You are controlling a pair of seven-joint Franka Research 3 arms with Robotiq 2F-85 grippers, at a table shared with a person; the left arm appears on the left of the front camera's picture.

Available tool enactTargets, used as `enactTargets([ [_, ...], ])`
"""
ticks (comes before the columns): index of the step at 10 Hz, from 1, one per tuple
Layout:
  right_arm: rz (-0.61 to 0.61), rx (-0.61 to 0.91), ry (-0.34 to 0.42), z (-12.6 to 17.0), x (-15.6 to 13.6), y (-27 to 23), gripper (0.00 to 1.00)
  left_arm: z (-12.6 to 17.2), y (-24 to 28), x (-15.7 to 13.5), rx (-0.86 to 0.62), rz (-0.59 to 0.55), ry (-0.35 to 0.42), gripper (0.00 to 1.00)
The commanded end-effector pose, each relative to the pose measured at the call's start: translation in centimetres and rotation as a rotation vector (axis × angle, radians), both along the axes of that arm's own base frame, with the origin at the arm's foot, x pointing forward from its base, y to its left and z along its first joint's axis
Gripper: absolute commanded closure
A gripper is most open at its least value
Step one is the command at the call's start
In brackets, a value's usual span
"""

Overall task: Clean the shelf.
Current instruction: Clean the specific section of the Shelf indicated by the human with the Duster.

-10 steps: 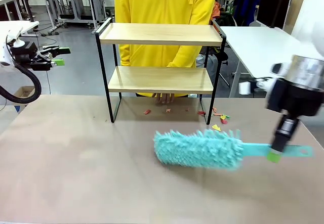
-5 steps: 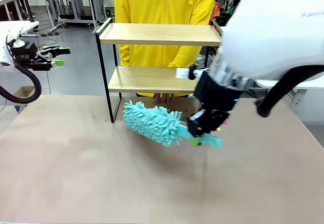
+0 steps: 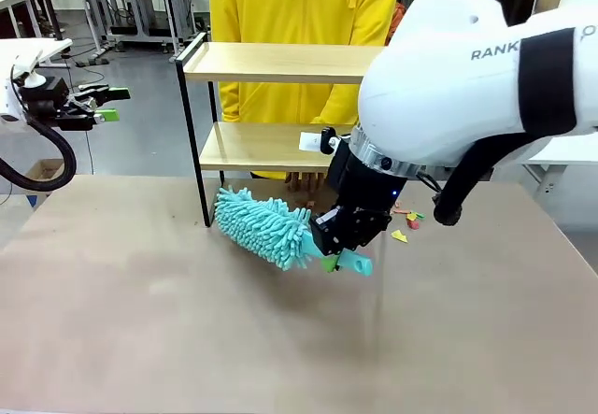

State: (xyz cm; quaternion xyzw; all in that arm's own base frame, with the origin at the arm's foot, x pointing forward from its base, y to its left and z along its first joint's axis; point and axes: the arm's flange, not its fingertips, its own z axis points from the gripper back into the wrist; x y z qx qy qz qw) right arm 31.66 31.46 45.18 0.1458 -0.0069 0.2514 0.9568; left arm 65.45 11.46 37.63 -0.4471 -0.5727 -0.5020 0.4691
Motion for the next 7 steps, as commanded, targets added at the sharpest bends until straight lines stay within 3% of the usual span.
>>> enactTargets([
  [1, 0.002, -0.012, -0.018, 0.5, -0.4, -0.6, 0.87, 0.4, 0.0, -0.2, 0.001, -0.002, -0.005, 0.00],
  [2, 0.000, 0.000, 0.000, 0.0, 0.0, 0.0, 0.87, 0.4, 0.0, -0.2, 0.001, -0.002, -0.005, 0.00],
  [3, -0.136, -0.067, -0.063, 0.2, -0.2, 4.0, 0.87, 0.4, 0.0, -0.2, 0.001, -0.002, -0.005, 0.00],
  [7, -0.344, -0.085, -0.138, -0.2, 1.1, 14.3, 0.87, 0.4, 0.0, -0.2, 0.001, -0.002, -0.005, 0.00],
])
